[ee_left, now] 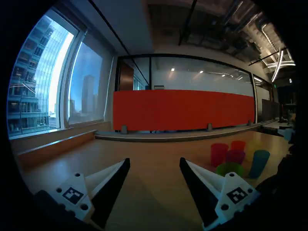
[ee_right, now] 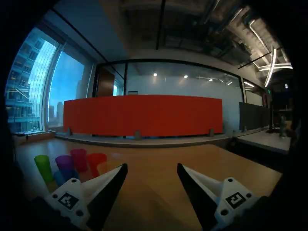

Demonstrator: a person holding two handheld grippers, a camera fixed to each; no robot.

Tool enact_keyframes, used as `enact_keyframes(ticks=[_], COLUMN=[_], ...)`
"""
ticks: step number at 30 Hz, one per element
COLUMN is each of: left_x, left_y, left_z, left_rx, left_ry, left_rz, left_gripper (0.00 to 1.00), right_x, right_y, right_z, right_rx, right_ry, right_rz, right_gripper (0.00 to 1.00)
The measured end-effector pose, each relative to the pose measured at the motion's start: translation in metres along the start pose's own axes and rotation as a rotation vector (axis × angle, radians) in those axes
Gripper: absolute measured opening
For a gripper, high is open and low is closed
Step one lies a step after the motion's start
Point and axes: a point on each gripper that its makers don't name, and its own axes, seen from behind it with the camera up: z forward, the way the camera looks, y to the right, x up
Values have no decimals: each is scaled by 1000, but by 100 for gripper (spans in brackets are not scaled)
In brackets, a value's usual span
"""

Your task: Pour water

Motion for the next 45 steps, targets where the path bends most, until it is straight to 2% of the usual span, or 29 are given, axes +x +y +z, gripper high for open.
enact_keyframes(ticks=[32,38,45], left_x=[1,0,16], left_y=[0,1,0], left_z=[0,0,-1], left_rx=[-4,-11,-13], left_ry=[0,-18,-24], left_rz=[1,1,4], left_gripper=[96,96,96], right_x=[0,-2,15], right_y=[0,-1,-6], right_z=[1,1,2], right_rx=[1,1,21], right_ry=[1,-15,-25], right_rz=[-2,-5,2], right_gripper=[99,99,99])
